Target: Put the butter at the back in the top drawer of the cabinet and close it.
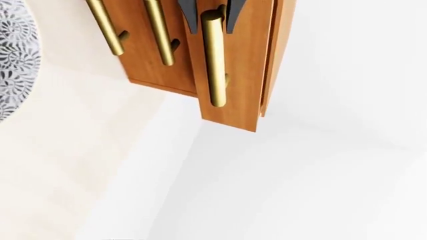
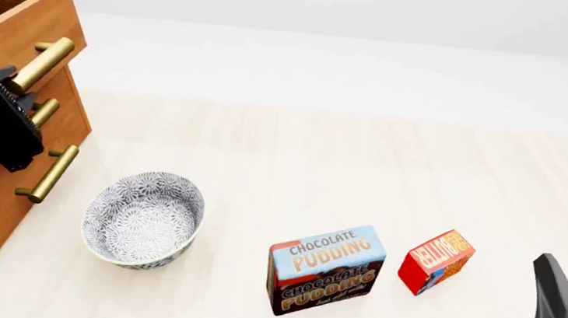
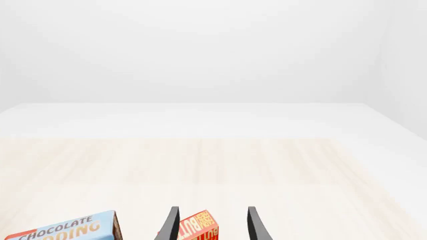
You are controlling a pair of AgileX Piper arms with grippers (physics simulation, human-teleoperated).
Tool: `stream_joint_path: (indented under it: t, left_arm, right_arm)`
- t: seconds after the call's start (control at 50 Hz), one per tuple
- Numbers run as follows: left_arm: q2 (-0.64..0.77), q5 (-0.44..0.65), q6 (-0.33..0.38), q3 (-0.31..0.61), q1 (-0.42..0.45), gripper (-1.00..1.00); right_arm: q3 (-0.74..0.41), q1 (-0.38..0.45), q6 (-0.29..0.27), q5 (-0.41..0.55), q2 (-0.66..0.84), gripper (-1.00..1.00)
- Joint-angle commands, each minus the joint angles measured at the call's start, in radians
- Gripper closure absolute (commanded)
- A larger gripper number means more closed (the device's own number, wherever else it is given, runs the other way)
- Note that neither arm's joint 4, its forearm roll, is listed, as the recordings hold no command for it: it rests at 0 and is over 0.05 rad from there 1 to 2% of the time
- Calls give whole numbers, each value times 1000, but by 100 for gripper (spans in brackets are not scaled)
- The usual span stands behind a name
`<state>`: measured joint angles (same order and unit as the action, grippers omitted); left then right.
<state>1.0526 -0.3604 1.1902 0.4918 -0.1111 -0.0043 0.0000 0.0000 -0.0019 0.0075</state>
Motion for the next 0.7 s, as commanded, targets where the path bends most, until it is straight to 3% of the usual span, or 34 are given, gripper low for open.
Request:
stream_joint_path:
  t: [0.02,0.7]
  left_arm:
    - [-6,20,-15,-13,51,100]
    - [48,30,-60,0,106,100]
  right_arm:
    - [0,0,0,0,0,-100]
    - [0,0,0,0,0,-100]
